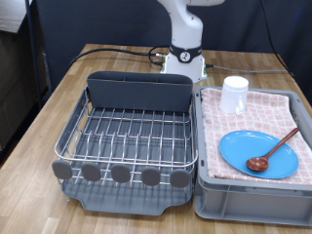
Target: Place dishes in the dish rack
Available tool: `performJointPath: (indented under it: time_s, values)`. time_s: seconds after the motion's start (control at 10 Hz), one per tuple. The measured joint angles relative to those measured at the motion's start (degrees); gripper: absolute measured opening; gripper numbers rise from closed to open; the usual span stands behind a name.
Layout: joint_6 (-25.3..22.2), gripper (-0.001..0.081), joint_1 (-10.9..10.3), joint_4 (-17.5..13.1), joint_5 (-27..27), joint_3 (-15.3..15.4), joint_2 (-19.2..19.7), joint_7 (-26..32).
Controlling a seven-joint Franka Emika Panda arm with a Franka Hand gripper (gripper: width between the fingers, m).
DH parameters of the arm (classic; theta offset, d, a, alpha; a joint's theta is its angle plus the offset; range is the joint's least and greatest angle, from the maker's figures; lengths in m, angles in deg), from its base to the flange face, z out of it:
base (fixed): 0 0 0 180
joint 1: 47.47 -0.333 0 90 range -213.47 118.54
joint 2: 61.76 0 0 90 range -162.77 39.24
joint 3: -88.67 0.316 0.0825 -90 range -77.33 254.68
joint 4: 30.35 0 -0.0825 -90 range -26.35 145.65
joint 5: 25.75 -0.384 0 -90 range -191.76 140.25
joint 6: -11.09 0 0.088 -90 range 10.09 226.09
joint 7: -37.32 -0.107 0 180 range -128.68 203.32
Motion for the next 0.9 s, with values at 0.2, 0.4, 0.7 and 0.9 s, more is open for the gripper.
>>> performJointPath:
  time_s: [0.2, 0.4, 0.7, 0.9]
  values:
    - [1.3, 0.0803, -0.1, 0.0, 0.6, 0.6, 0.4, 0.5]
    - [4.8, 0.0803, -0.1, -0.2, 0.0, 2.7, 2.7, -2.8]
    - [8.0, 0.0803, -0.2, -2.8, -1.2, 6.0, 8.6, -9.2]
    - [7.9, 0.0803, -0.2, -2.8, -1.1, 6.2, 8.6, -9.4]
